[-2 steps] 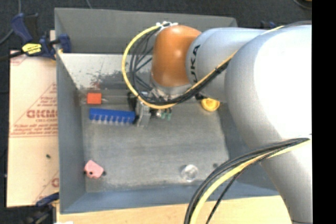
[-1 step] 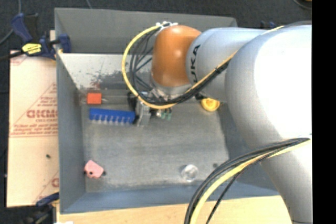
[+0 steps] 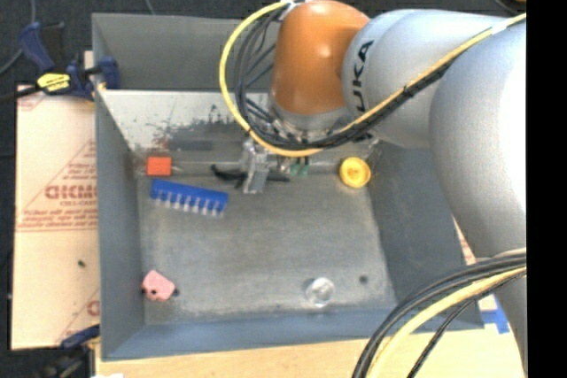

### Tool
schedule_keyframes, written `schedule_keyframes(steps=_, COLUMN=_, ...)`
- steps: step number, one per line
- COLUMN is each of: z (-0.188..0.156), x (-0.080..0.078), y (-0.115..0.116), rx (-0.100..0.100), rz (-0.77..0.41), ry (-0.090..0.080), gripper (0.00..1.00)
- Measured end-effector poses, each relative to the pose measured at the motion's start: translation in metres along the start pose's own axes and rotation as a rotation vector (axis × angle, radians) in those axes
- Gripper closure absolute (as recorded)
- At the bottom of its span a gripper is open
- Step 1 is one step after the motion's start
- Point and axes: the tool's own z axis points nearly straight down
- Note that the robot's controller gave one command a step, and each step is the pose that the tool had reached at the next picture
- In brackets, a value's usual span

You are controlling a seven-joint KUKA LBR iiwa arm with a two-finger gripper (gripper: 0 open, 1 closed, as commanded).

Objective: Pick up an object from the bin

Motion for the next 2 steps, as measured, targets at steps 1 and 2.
schedule_keyframes(steps=1, z=-0.013, x=0.001, y=0.000, rx=-0.002, rz=0.009, ry=-0.005, gripper=1.00)
schedule_keyframes(steps=2, z=-0.162, x=-0.016, y=0.005, rx=0.000, rz=-0.006, ry=-0.005, gripper=1.00)
